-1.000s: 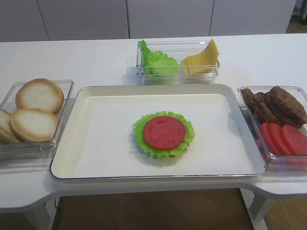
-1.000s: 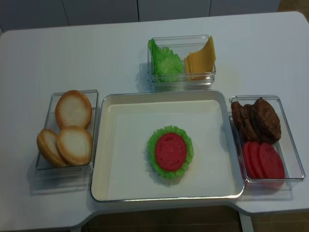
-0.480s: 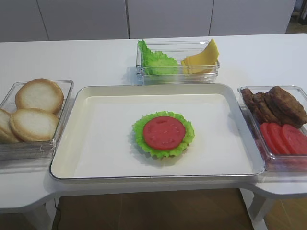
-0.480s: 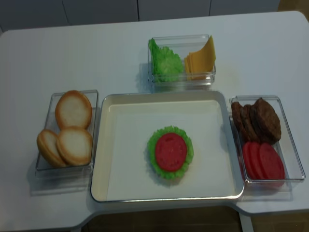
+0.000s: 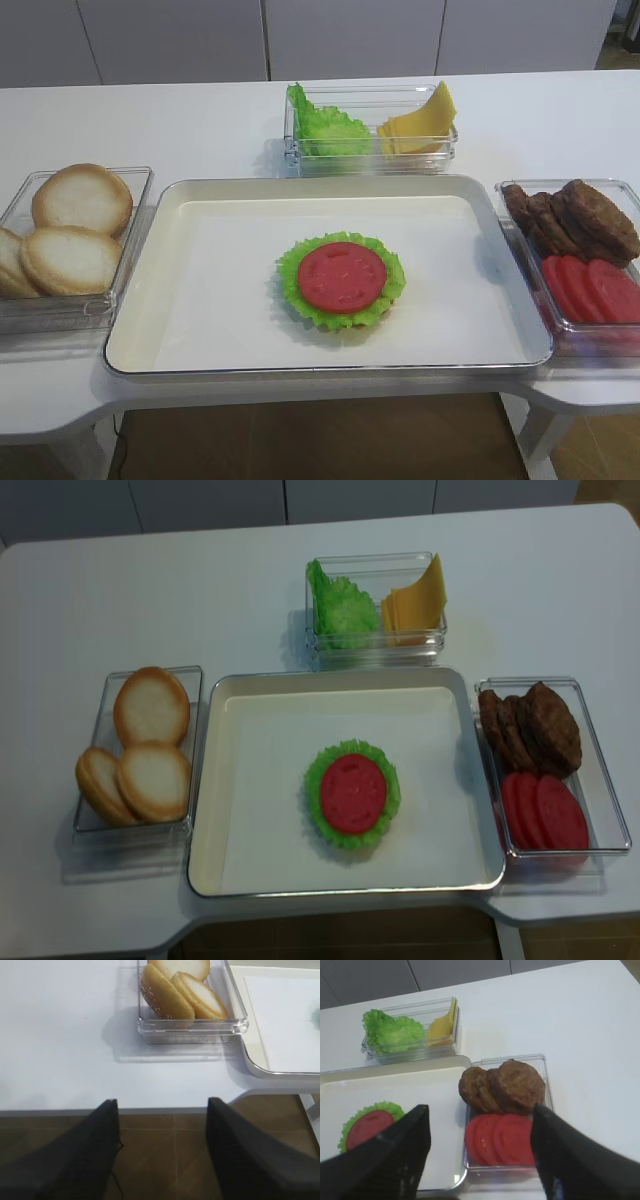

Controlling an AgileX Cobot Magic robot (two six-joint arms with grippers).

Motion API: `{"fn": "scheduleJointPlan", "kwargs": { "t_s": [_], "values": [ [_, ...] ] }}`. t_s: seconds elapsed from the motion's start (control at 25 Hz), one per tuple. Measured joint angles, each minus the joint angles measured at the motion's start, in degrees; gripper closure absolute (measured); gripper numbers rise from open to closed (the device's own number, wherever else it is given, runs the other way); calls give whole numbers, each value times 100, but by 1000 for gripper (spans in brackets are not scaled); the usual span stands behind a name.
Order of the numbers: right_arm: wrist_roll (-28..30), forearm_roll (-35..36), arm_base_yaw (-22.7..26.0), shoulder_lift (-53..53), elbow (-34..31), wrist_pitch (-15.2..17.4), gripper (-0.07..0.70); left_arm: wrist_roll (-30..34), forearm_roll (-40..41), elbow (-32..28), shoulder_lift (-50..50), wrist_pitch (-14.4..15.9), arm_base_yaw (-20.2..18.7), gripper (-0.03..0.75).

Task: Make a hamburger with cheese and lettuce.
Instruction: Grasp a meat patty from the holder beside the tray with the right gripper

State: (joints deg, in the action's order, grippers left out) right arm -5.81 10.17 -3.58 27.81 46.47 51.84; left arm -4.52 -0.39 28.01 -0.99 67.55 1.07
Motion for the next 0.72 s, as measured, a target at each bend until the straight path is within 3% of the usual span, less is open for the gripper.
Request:
{"fn": "scheduleJointPlan", "kwargs": {
  "t_s": [0.4,0.52,0.72],
  "values": [
    [354,251,-64,2731,1839,295,157,0,0,0,0,0,0,300],
    [335,15,-427,3399,2406,500,157,0,0,0,0,0,0,300],
    [-286,-1164,-1322,4554,3191,1190,157,0,0,0,0,0,0,300]
  ]
}}
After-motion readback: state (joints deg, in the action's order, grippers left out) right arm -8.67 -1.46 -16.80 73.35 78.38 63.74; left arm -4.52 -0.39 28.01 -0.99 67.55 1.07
